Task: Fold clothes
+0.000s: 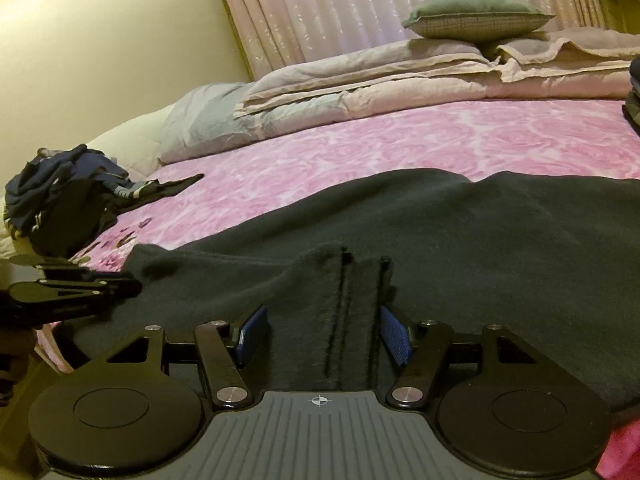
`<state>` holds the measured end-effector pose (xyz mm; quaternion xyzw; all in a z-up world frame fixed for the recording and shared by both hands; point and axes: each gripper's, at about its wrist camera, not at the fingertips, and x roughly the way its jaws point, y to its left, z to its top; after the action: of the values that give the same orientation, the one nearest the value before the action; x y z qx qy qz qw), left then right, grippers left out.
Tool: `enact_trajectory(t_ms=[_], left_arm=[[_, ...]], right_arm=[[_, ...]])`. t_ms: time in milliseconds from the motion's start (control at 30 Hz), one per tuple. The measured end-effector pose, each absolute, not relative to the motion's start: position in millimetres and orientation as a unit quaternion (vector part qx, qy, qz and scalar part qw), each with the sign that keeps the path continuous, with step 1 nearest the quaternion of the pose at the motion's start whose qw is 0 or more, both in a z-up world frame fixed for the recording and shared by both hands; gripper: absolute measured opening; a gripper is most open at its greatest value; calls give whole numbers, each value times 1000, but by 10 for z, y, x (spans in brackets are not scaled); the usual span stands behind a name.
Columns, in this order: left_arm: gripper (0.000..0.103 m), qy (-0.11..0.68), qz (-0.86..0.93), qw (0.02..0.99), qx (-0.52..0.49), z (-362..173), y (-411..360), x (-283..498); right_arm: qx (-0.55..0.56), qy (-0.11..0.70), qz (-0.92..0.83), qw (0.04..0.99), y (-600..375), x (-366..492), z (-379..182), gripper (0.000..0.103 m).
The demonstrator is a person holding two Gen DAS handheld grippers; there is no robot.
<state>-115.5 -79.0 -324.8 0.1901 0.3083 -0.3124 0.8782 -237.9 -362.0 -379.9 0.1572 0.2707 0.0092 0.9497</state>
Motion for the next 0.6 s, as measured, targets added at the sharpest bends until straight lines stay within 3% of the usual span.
enact_trajectory(t_ms=[267,400,533,600], left_arm=[[15,310,-308,888,142,-3139,-630,-1141],[18,281,-263,915,118,-2851,-153,-1232],[19,281,-211,932,92,-2714,394,-1322],[25,287,-190,935,82,-2716,624,-1401]], right_arm=[[66,243,-23,967,-3454,-2526,-3598,65],[-30,205,74,975,-2958,-2708,-3372,65],[-142,208,189,949,-2194,-2681,-3482,65],[-200,209,223,931,-1838,-2644,-3602,65]])
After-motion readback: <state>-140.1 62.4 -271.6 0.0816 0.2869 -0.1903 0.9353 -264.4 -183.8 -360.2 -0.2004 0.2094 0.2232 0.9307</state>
